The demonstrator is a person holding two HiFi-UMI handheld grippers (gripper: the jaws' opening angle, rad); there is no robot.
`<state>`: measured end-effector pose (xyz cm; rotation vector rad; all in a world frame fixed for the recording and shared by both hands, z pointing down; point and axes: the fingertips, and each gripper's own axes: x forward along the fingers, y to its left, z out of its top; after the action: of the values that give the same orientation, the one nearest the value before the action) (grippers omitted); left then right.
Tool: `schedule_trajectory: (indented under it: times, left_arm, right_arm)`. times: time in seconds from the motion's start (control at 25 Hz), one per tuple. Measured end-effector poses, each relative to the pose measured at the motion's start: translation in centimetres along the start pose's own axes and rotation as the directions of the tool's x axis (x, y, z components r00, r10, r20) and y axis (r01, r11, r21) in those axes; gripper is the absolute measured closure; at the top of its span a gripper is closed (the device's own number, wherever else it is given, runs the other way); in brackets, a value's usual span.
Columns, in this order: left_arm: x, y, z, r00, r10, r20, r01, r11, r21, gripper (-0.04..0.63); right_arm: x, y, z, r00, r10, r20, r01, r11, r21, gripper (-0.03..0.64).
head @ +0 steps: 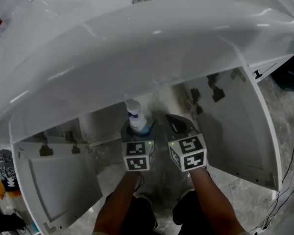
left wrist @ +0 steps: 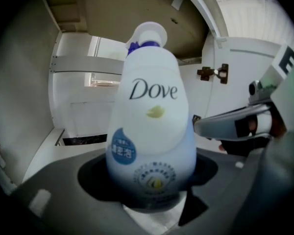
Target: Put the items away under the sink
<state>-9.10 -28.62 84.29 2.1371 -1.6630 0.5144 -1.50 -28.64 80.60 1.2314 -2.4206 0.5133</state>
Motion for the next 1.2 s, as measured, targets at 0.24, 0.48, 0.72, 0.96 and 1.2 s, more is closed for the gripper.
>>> schedule_trajectory:
  times: [0.24,0.48,0.72,0.96,1.2]
  left_arm:
    - [5.1,2.2,-0.6,0.998,0.016,0.059,-0.016,1.000,-0.013,0.244]
    - [8.3,3.8,0.1,0.989,0.034,0.146,-0.035,0.999,0.004,0.244]
    - [10.4,3.8,-2.0,0.994,0.050,0.094,-0.060,0.993,0.103,0.243]
    - [10.9,4.7,-3.5,0.998,0.053,0.042,-0.054,0.999,0.003,0.241]
    - [11.2,3.4,-5.3,0.997,0.047,-0.055,-0.036,0.983,0.179,0.235]
  right_arm:
    - [3.4,-1.8,-2.0,0.998,-0.027,0.051,0.028,0.999,-0.017,0.617]
    - [4.4,-2.5,-1.5,0.996,-0.027,0.082,0.031,0.998,-0.049,0.617]
    - [3.6,-2.9,-0.9,0.993,-0.035,0.112,0.042,0.997,-0.061,0.617]
    - [3.1,-3.4,-0.5,0.992,-0.048,0.119,0.057,0.996,-0.073,0.617]
    - [3.5,-3.1,-0.6,0.992,-0.046,0.114,0.055,0.996,-0.077,0.617]
